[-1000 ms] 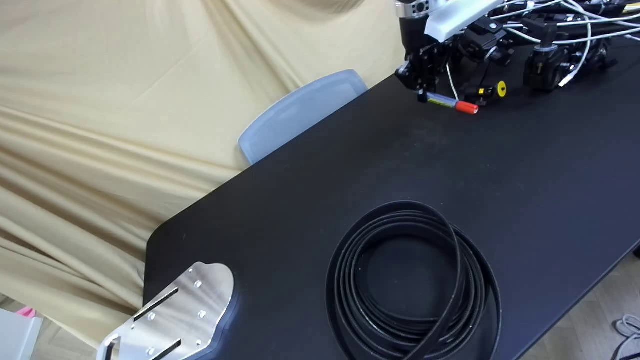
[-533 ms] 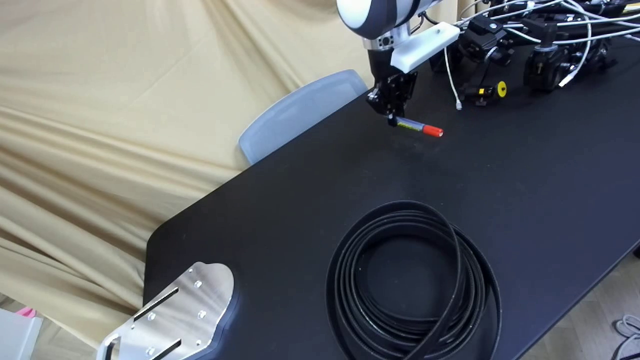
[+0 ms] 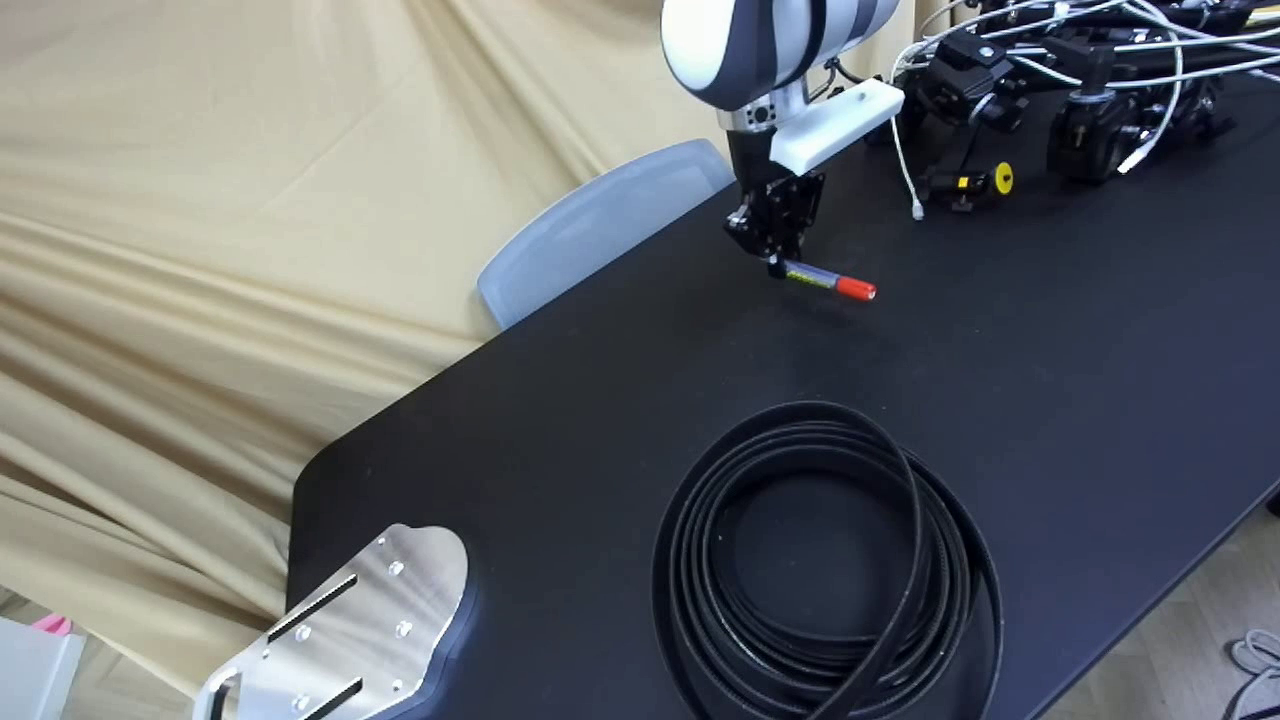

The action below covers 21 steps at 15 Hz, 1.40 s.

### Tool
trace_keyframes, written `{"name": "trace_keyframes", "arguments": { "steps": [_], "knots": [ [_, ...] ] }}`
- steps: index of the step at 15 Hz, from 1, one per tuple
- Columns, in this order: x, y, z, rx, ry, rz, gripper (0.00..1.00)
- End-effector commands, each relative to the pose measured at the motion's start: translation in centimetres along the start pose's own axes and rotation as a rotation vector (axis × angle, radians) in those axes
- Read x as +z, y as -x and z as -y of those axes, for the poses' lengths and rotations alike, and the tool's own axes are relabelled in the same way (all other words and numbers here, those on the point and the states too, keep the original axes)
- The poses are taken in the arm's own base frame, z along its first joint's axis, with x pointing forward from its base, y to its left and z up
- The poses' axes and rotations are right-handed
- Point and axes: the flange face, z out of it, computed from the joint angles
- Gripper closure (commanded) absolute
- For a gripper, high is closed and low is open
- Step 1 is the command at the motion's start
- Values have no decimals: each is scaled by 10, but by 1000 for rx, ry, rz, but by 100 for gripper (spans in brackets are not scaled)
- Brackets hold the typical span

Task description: Move the marker away from you

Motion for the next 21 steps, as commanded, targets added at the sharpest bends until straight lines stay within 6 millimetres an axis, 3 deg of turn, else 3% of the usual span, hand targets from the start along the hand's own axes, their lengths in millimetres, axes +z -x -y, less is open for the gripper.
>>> {"name": "trace_keyframes", "arguments": {
  "steps": [1, 5, 6, 15, 21],
  "knots": [
    [8, -8, 1, 22, -12, 2, 94],
    [16, -7, 0, 37, -16, 7, 94],
    [16, -8, 1, 44, -14, 5, 60],
    [-9, -2, 13, 119, -1, -14, 1],
    [-42, 15, 20, 239, -7, 36, 0]
  ]
}}
